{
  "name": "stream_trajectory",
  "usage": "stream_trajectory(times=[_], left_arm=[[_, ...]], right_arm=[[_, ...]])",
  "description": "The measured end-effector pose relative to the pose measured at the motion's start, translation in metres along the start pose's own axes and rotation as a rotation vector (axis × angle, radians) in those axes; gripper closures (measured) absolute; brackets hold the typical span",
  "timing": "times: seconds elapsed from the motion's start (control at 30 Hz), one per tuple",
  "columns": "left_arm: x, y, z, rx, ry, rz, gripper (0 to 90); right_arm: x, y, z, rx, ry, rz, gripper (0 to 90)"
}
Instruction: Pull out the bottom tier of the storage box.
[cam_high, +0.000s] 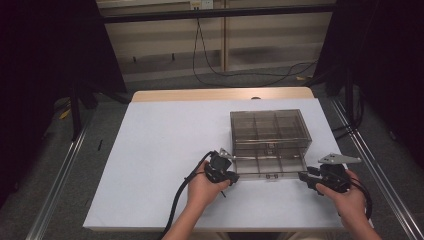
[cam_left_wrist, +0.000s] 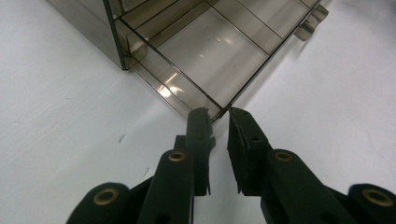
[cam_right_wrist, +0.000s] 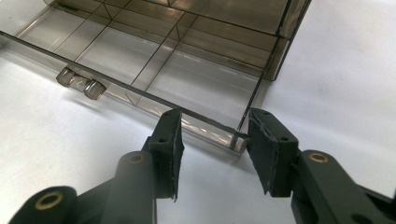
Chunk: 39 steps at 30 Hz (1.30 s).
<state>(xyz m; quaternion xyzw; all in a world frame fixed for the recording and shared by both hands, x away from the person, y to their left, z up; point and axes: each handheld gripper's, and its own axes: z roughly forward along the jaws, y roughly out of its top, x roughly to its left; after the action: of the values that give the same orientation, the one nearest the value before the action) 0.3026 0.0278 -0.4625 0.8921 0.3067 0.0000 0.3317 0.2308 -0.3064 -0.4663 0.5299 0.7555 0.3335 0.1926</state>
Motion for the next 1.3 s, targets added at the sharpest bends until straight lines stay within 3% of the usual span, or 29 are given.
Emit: stream_trajectory(times=[0.43,0.5,0.53,0.83,1.17,1.2,1.3], left_arm=[[-0.0012,-0.0022,-0.0003,0.004,-0.008,0.003,78.7],[-0.0003,-0.0022,-0.0011,0.014,-0.013,0.018,78.7],[-0.0016,-0.0025,-0.0003,0.001,-0.011,0.0,78.7],[-0.0025,-0.0042,-0.0008,0.012,-0.012,0.019,78.7],[-0.0049,-0.0053,-0.0011,0.009,-0.016,0.007,78.8],[-0.0037,-0.0053,-0.002,0.024,-0.018,0.027,78.9],[-0.0035,-0.0052,-0.0022,0.026,-0.024,0.028,79.3]], right_arm=[[0.0004,-0.0025,-0.0021,-0.002,0.009,0.003,56.1],[0.0003,-0.0029,-0.0023,-0.005,0.011,0.002,56.1],[0.0002,-0.003,-0.0024,-0.006,0.012,0.0,56.1],[0.0014,-0.0042,-0.0038,-0.003,0.009,0.001,56.1],[0.002,-0.0056,-0.0053,-0.004,0.013,-0.001,56.2],[0.002,-0.0058,-0.0056,-0.003,0.012,-0.001,56.2],[0.0029,-0.006,-0.0063,0.003,0.012,0.004,56.2]])
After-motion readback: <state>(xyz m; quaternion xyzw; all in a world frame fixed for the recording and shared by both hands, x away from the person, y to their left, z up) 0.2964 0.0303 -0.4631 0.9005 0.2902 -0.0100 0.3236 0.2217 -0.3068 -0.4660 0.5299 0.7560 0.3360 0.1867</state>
